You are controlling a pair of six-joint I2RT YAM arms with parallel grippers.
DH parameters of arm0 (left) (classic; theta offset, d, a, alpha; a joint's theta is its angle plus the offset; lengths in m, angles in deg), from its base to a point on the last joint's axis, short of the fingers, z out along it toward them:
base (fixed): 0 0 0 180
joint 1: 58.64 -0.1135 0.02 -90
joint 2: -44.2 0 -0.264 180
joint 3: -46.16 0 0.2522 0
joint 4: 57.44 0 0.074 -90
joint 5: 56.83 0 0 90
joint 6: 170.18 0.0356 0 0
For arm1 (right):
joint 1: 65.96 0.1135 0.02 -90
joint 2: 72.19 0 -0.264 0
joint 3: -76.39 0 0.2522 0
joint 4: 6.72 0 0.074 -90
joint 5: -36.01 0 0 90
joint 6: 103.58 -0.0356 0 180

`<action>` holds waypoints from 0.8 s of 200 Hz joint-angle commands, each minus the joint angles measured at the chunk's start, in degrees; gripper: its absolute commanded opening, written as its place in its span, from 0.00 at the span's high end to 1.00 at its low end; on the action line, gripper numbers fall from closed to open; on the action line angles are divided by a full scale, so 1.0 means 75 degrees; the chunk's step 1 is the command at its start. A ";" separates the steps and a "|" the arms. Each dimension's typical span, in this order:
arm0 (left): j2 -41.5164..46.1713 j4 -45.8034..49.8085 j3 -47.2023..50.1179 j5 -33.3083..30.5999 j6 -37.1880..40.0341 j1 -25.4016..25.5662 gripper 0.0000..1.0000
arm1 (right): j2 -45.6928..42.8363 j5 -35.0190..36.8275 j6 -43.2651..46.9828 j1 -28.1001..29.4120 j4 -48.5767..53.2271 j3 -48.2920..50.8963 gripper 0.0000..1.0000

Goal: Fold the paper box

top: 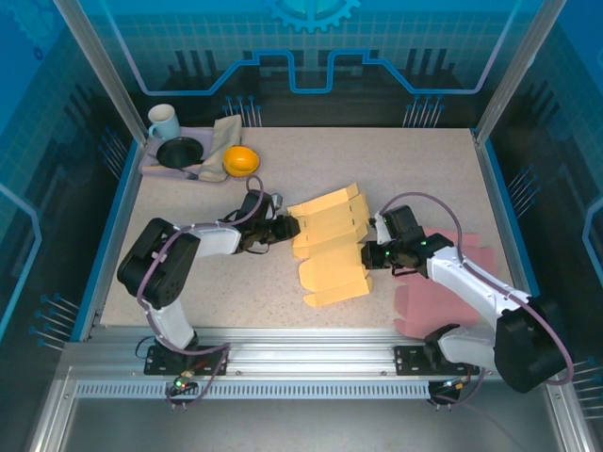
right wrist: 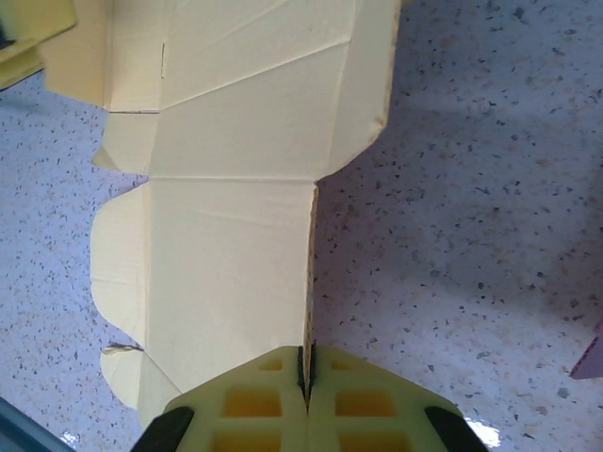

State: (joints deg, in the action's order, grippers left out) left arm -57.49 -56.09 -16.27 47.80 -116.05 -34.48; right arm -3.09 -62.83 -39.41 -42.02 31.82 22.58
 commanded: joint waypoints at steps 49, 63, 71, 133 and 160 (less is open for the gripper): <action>0.2480 0.1285 -0.0595 -0.1310 0.2105 0.0014 1.00 | -0.0343 -0.0004 0.0850 -0.0764 0.0059 -0.1094 0.61; 0.2942 0.1655 -0.0770 -0.1439 0.2472 0.0017 1.00 | -0.0320 0.0092 0.0880 -0.1100 0.0039 -0.1642 0.47; 0.3192 0.1776 -0.0771 -0.1587 0.2656 0.0018 1.00 | -0.0281 0.0194 0.1030 -0.1283 -0.0031 -0.1939 0.43; 0.4678 0.1975 -0.0702 -0.1661 0.4168 0.0032 1.00 | 0.1057 -0.2804 0.4798 -0.1607 -0.1996 -0.4456 0.33; 0.5026 0.2632 -0.1022 -0.1547 0.5163 0.0309 1.00 | 0.2009 -0.4449 0.7983 -0.1479 -0.1556 -0.5392 0.37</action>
State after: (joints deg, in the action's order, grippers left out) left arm -22.51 -41.77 -21.23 35.10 -86.55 -34.08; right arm 6.70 -80.71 -4.15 -53.91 19.64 -13.31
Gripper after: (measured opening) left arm 0.051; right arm 0.646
